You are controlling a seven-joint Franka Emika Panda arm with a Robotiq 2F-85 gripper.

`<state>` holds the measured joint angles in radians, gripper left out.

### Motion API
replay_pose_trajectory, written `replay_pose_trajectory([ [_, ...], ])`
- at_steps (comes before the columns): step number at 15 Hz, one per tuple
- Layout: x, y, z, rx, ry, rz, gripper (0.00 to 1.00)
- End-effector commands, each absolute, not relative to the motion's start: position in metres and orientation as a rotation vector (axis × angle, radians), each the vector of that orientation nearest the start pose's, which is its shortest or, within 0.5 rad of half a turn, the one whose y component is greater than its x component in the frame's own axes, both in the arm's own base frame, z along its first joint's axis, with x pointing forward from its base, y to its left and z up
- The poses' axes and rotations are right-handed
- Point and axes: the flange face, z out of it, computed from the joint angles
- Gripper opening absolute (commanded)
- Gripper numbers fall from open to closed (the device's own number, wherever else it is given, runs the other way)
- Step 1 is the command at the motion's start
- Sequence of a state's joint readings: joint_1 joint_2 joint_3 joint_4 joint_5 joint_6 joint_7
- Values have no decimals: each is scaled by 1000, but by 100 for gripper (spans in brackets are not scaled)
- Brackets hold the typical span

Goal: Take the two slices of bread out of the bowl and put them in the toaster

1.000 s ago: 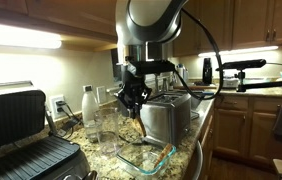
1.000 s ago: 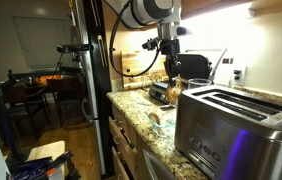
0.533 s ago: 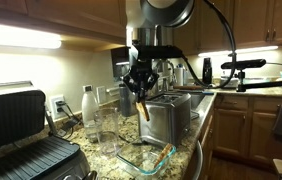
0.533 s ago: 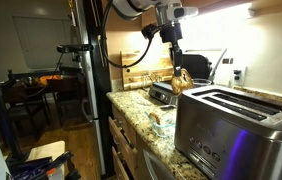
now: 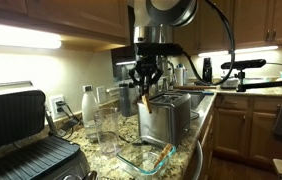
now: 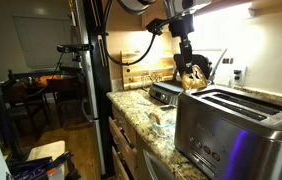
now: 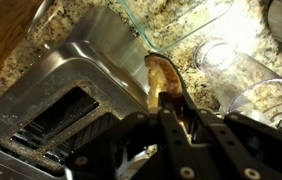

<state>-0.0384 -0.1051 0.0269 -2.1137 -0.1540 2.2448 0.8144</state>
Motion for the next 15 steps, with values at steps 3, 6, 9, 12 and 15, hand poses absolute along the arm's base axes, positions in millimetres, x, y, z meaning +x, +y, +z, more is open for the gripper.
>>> replay_pose_trajectory([
  [3, 524, -31, 527, -2828, 1283, -574, 10],
  [6, 517, -41, 538, -2787, 1346, -616, 10],
  [9, 512, -55, 537, -2733, 1443, -641, 10],
  [12, 507, -72, 526, -2677, 1553, -640, 10],
  [15, 503, -93, 509, -2606, 1633, -633, 10],
])
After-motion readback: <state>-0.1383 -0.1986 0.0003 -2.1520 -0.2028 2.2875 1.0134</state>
